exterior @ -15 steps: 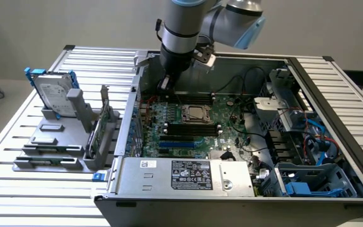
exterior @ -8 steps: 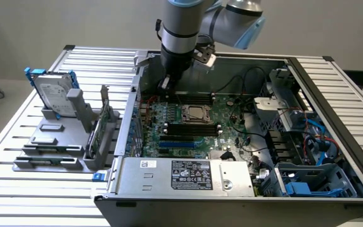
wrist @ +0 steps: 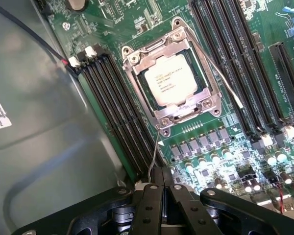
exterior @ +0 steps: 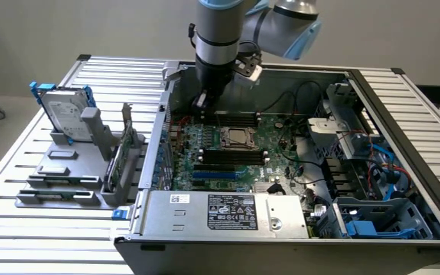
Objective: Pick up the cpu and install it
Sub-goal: 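Install the first cpu locking lever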
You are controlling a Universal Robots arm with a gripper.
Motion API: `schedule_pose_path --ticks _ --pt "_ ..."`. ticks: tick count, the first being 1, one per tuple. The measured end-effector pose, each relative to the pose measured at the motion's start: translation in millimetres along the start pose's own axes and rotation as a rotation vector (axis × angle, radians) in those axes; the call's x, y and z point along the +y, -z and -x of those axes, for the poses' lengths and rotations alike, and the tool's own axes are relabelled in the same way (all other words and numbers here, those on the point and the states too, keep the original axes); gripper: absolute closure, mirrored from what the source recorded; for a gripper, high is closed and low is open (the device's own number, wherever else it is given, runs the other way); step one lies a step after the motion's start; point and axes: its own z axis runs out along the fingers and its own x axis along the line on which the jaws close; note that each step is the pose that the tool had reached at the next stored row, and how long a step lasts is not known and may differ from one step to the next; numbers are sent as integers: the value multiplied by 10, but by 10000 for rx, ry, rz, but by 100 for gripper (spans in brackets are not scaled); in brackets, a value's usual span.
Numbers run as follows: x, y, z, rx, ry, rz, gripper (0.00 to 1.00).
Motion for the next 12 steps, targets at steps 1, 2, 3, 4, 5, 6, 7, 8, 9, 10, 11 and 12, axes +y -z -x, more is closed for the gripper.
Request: schedule_pose_path --ticks 1,2,3,4,5,6,7,8,9,10,11,12 --pt "0 -1 -1 48 -55 50 89" --pt "-1 -1 -1 87 -106 104 89" --pt "-1 -1 -2 128 -155 163 89" --pt "-2 -2 -3 170 -201 227 89" --pt "-2 -2 -4 212 -245 290 89" --pt "-2 -2 -5 251 -287 354 89" --pt "-3 -2 -5 287 -322 419 89" --pt "-3 -2 -5 323 -355 488 89" --pt "-2 -6 -5 346 -395 529 89" --pt "-1 -13 -4 365 -442 563 89" --pt "0 -21 -3 379 -493 589 89" --pt "1 -33 -1 388 -542 606 89"
